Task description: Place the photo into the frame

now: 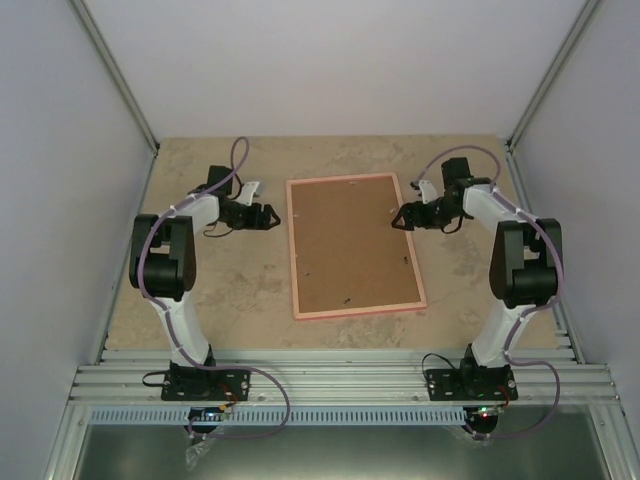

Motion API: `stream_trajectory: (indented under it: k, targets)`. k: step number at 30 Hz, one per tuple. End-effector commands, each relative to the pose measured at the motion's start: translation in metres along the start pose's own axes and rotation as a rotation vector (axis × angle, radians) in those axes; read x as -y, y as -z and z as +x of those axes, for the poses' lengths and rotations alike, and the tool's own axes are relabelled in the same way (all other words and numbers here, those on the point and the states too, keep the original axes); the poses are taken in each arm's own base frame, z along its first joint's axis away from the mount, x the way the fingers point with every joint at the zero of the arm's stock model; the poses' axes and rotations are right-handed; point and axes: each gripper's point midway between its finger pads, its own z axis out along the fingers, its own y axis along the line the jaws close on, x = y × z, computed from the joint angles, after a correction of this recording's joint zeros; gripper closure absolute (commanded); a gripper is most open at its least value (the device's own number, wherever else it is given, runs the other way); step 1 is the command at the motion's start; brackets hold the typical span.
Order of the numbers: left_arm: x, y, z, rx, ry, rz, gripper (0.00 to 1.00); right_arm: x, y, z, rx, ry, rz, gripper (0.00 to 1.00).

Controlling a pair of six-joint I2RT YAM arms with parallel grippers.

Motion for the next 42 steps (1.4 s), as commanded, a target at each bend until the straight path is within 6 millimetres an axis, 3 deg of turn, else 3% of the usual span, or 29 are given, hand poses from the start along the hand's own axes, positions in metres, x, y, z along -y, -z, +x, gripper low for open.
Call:
stream_trajectory:
  k: [1, 7, 16, 19, 27, 31, 37, 40, 42]
  targets:
    - [0.000, 0.013, -0.014, 0.047, -0.030, -0.023, 0.17, -0.006, 0.016, -0.008, 0.024, 0.084, 0.012, 0.23]
    - [0.003, 0.013, 0.004, 0.000, -0.057, -0.008, 0.22, 0.007, 0.004, 0.004, 0.004, 0.092, 0.033, 0.43]
    - [0.017, 0.006, 0.028, -0.035, -0.050, 0.068, 0.36, 0.016, -0.029, 0.030, -0.058, 0.012, -0.022, 0.44]
    - [0.016, 0.006, 0.029, -0.040, -0.053, 0.065, 0.39, 0.008, -0.034, 0.035, -0.071, -0.003, -0.081, 0.44]
    - [0.016, 0.017, 0.022, -0.029, -0.074, 0.052, 0.40, -0.037, -0.043, 0.059, -0.104, -0.002, -0.235, 0.46]
    - [0.013, 0.027, 0.011, -0.008, -0.111, 0.011, 0.40, -0.034, -0.032, 0.049, -0.062, 0.049, -0.189, 0.46]
    - [0.020, 0.048, -0.011, 0.047, -0.208, -0.029, 0.40, -0.021, -0.007, 0.007, 0.064, 0.144, -0.054, 0.47]
    - [0.026, 0.052, -0.004, 0.017, -0.296, -0.042, 0.40, -0.033, 0.007, -0.012, 0.139, 0.240, -0.046, 0.49]
    - [0.030, 0.053, 0.007, -0.014, -0.367, -0.066, 0.40, -0.053, 0.013, -0.017, 0.180, 0.322, -0.093, 0.52]
